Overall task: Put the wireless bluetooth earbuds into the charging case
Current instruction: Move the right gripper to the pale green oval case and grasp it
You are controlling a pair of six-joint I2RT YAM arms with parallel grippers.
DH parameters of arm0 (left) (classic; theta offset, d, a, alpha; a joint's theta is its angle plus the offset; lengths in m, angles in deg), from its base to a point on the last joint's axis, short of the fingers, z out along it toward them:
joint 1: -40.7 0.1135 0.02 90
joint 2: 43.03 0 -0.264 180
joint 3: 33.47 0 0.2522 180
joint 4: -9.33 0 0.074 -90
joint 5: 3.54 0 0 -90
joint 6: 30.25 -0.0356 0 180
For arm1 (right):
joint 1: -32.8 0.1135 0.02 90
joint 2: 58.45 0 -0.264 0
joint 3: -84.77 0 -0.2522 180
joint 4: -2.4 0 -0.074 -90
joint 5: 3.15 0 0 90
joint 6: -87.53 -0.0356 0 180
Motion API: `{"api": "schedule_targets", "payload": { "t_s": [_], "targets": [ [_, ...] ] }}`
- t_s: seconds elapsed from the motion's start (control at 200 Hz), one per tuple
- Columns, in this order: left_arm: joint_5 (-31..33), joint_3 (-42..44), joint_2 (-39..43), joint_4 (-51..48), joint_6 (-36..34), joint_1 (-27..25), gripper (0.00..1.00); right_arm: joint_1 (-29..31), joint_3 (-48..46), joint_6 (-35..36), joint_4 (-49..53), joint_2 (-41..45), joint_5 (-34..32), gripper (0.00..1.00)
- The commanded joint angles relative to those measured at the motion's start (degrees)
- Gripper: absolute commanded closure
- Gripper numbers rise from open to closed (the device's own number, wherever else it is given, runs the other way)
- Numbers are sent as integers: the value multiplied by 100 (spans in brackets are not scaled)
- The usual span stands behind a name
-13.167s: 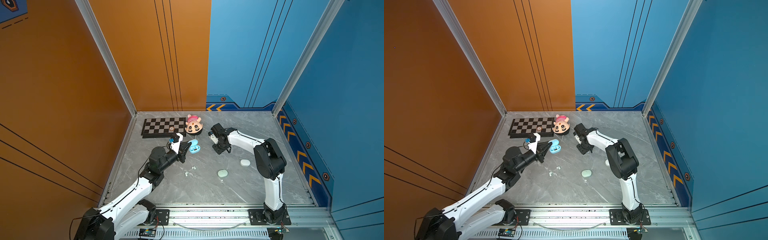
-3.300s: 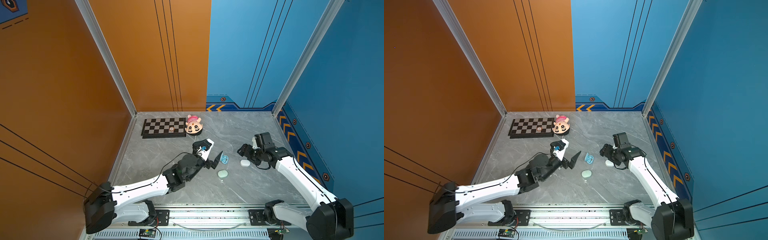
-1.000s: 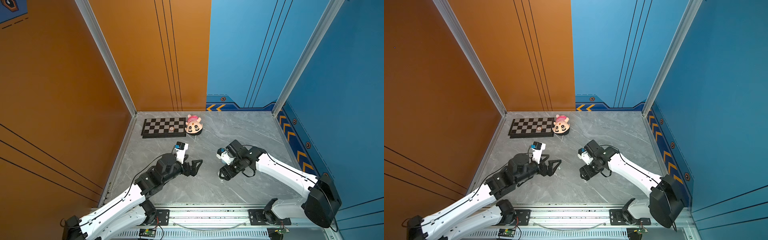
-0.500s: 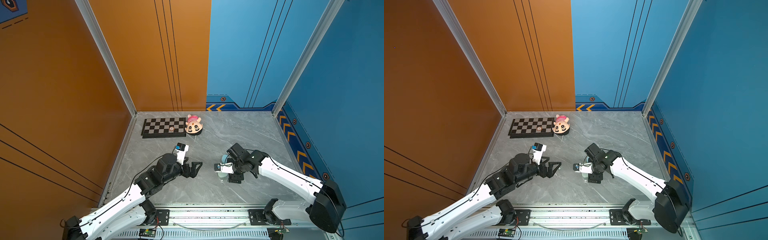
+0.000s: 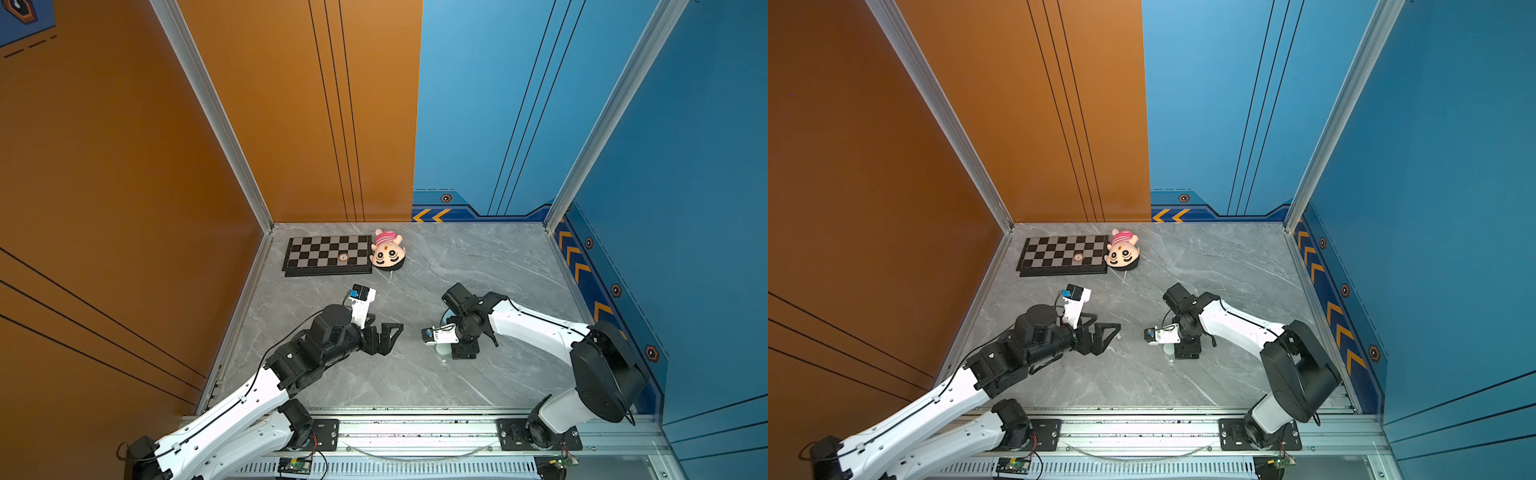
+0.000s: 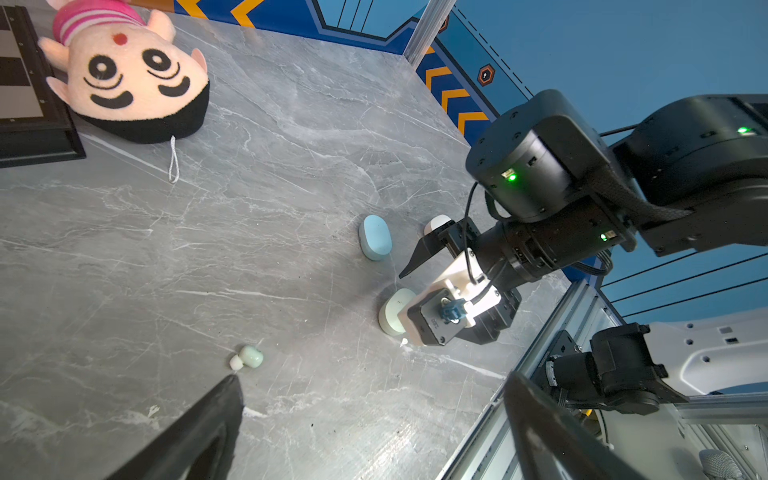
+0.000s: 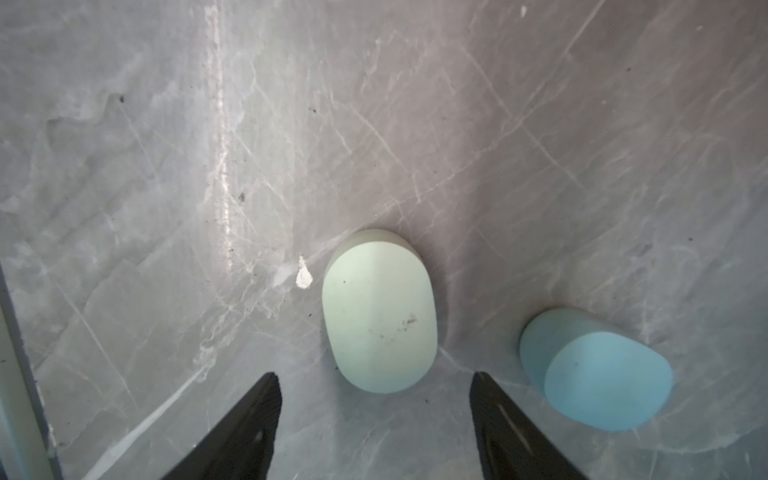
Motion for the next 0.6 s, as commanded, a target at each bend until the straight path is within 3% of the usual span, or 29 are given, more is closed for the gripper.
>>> {"api": "schedule_targets", "payload": {
  "t_s": [0.0, 0.35, 0.596],
  "targets": [
    [-169, -140, 9, -176, 15, 121, 2, 54, 232, 87, -116, -220, -50, 28],
    [-229, -52, 248, -269, 60, 326, 2, 80, 255, 44, -256, -553, -50, 38],
    [-271, -17, 285, -283, 118, 415, 2, 81, 161, -12, -326, -552, 37, 56]
  ]
}}
